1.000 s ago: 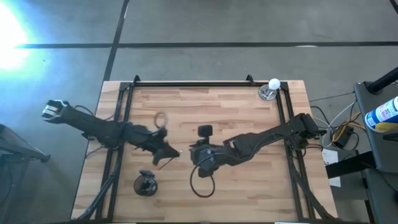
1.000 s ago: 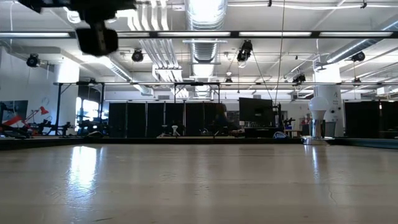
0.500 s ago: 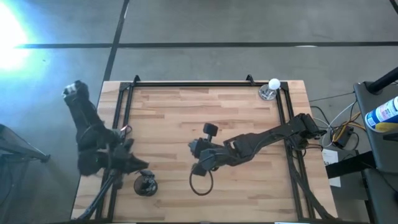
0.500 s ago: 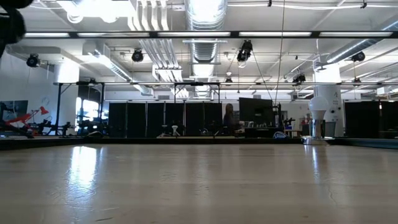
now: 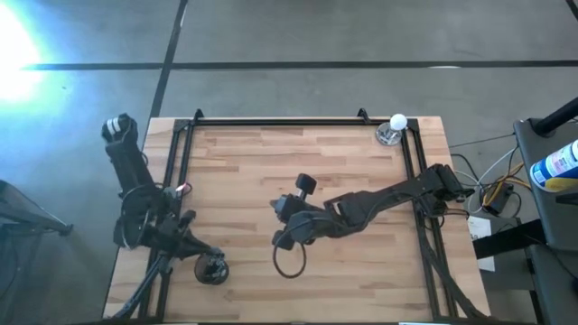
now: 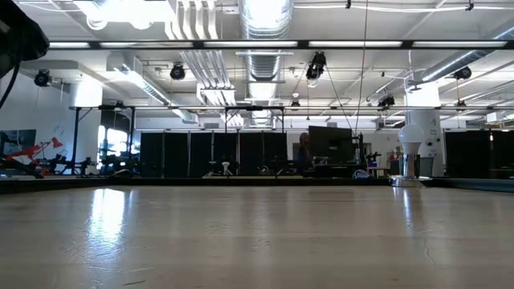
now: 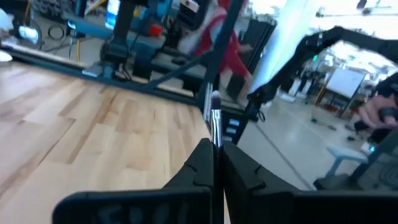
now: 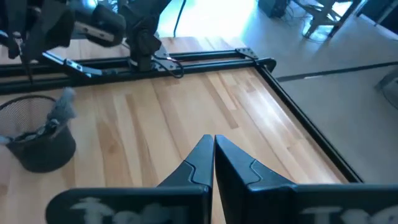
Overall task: Pick & Place Makeup Brushes
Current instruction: Put the eyeshadow brush into the holder, then return to Home Position
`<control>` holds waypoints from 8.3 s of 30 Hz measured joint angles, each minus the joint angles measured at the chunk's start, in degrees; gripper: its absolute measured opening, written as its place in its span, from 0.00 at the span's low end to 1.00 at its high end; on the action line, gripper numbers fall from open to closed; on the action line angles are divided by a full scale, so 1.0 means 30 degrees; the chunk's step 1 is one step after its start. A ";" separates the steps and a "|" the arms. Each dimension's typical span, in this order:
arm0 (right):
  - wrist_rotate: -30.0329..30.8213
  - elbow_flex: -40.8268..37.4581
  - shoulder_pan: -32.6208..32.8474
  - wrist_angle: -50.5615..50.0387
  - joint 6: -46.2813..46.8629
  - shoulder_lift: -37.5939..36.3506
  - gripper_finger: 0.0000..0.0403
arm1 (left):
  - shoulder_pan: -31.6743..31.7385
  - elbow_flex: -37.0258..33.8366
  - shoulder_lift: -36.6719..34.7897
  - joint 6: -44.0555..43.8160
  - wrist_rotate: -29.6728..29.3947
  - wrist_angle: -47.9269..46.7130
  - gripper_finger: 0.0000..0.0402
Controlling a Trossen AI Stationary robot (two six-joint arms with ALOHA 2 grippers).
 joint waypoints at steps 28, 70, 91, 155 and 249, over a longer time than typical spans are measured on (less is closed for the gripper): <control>0.0334 -0.0004 -0.0307 0.0016 0.1924 0.0019 0.02 | 0.1567 -0.0419 0.6315 0.1129 0.1013 0.5448 0.03; -1.1327 -0.0887 -0.2598 0.0349 -0.1993 -0.0621 0.02 | 2.0165 -0.0305 0.3998 0.1974 2.4073 0.3544 0.00; -1.7750 -1.6802 -0.8836 1.4986 -0.4597 -0.9843 0.02 | 2.6070 -0.0318 0.3959 0.3722 1.9283 0.3515 0.00; -1.4664 -3.4840 -1.0543 1.3157 -0.2957 -3.6545 0.02 | 2.6035 -0.4726 -1.1992 0.4230 2.0329 -0.5792 0.00; -1.4456 -3.4884 -1.0543 1.1590 -0.6112 -3.5867 0.02 | 2.6062 -0.4820 -1.3153 0.4604 1.9974 -0.8274 0.00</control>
